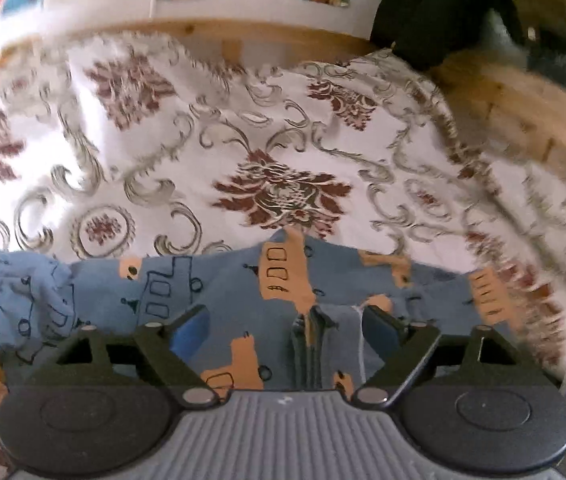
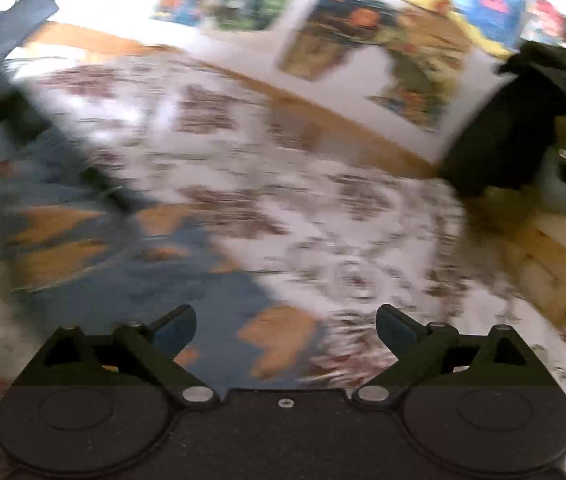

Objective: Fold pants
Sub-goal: 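Open both grippers and release the folded blue pants onto the bed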

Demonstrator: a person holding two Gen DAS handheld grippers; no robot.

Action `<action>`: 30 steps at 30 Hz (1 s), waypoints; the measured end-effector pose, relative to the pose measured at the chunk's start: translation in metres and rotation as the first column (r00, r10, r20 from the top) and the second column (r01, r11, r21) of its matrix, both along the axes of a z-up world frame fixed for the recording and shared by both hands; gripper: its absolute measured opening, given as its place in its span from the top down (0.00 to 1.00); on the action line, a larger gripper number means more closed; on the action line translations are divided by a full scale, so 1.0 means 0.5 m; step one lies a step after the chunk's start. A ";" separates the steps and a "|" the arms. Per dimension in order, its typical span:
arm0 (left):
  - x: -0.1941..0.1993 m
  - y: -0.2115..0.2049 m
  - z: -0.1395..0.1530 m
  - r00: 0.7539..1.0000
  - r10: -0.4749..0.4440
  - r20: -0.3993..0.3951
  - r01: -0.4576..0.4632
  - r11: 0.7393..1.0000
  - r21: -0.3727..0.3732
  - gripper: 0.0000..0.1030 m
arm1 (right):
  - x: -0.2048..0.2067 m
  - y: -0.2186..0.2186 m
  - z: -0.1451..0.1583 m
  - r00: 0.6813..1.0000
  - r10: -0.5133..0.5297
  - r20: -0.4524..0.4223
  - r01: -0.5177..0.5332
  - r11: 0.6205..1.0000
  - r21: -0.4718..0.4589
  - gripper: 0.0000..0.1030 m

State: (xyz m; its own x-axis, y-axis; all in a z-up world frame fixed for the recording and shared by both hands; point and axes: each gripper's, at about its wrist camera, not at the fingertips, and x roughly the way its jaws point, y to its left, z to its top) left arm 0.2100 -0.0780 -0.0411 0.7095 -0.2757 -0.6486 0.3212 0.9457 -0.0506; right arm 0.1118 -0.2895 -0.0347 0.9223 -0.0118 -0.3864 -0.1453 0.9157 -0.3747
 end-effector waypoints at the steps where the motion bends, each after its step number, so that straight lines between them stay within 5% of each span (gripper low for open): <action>1: -0.001 -0.017 -0.013 1.000 0.025 0.014 -0.026 0.999 0.045 0.15 | 0.022 -0.011 -0.001 1.000 -0.020 0.007 0.020 1.000 0.016 0.05; 4: 0.005 -0.028 -0.046 0.996 0.081 0.035 -0.084 0.991 0.105 0.13 | 0.090 -0.021 -0.029 0.999 -0.032 -0.011 0.032 0.999 -0.026 0.03; 6: 0.010 -0.012 -0.060 0.991 0.127 0.033 -0.129 0.989 0.069 0.03 | 0.129 -0.029 -0.067 0.996 -0.055 -0.071 0.049 0.995 -0.091 0.04; 9: 0.020 0.032 -0.068 0.987 0.158 -0.013 -0.158 0.987 -0.017 0.01 | 0.141 -0.092 -0.069 0.986 -0.130 -0.102 0.133 0.991 0.020 0.04; 13: -0.004 0.053 -0.037 0.986 0.166 0.006 -0.166 0.986 -0.001 0.02 | 0.087 -0.124 -0.024 0.972 -0.230 -0.051 0.233 0.969 0.080 0.04; 16: -0.040 0.071 -0.009 0.986 0.163 0.036 -0.163 0.987 -0.005 0.00 | 0.006 -0.086 -0.006 0.984 -0.167 -0.063 0.173 0.978 0.120 0.01; 19: -0.073 0.090 -0.017 0.988 0.153 -0.001 -0.153 0.988 -0.024 0.00 | -0.036 -0.025 -0.040 0.988 -0.082 -0.128 0.090 0.994 0.058 0.01; 21: -0.083 0.093 -0.043 0.987 0.160 -0.033 -0.159 0.987 0.029 0.01 | -0.029 0.001 -0.073 0.980 -0.072 -0.185 0.071 0.997 -0.014 0.01; 25: -0.111 0.094 -0.051 0.982 0.188 -0.014 -0.186 0.976 0.111 0.01 | -0.058 0.008 -0.041 0.983 -0.137 -0.122 0.132 0.990 -0.047 0.01; 30: -0.144 0.118 -0.005 0.975 0.221 -0.036 -0.222 0.975 -0.022 0.00 | -0.116 0.028 0.004 0.975 -0.198 -0.098 0.199 0.980 0.002 0.01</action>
State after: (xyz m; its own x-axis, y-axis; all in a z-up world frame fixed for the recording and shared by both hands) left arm 0.1380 -0.0191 -0.0434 0.7329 -0.1312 -0.6676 0.1016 0.9913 -0.0833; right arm 0.0537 -0.2754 -0.0328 0.8600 -0.1855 -0.4753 0.0045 0.9342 -0.3566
